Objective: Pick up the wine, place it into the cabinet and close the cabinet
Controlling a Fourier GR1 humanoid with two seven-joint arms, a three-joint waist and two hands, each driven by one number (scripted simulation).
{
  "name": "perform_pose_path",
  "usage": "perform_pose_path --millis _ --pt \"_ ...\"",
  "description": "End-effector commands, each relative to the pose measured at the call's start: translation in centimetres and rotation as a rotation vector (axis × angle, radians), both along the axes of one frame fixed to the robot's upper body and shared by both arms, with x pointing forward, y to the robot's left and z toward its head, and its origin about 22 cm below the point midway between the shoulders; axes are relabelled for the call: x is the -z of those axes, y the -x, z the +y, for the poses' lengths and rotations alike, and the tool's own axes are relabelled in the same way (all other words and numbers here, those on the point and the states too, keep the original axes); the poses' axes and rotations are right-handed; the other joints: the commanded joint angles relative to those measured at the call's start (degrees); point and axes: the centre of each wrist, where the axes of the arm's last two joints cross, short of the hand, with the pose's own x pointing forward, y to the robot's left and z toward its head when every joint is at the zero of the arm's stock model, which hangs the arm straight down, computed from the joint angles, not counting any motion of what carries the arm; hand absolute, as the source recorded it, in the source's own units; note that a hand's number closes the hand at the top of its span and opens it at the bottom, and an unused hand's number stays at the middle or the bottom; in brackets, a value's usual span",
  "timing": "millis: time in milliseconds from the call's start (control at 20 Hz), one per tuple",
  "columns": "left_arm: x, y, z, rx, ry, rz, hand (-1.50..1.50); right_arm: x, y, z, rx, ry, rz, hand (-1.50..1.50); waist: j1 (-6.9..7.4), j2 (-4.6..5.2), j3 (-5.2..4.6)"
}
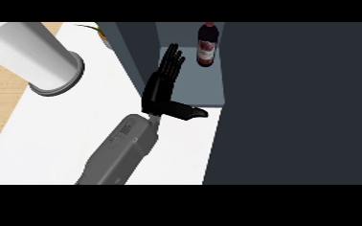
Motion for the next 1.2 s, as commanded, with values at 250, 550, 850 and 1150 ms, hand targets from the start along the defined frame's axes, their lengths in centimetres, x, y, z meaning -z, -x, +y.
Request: perform_pose_path --millis 250,550,850,1150 --pt "0.4 6.2 2.7 -0.006 0.049 0.007 -1.50 -5.3 3.2 -0.2 -0.048 -0.074 -0.041 -1.50 0.18 0.30 -0.03" --pt "1.4 9.5 6.6 -0.008 0.100 0.014 -1.50 -5.2 3.3 -0.3 -0.089 -0.013 -0.008 -1.50 -0.50 0.55 -0.05" --pt "1.2 12.4 10.7 -0.032 0.101 0.015 -1.50 -4.2 2.8 -0.2 -0.209 0.024 -0.001 -1.50 -0.33 0.58 0.00" --pt "1.4 11.8 13.2 -0.096 0.048 -0.041 -1.50 -3.4 3.6 0.6 -0.467 0.078 0.109 1.50 -1.27 0.47 -0.04"
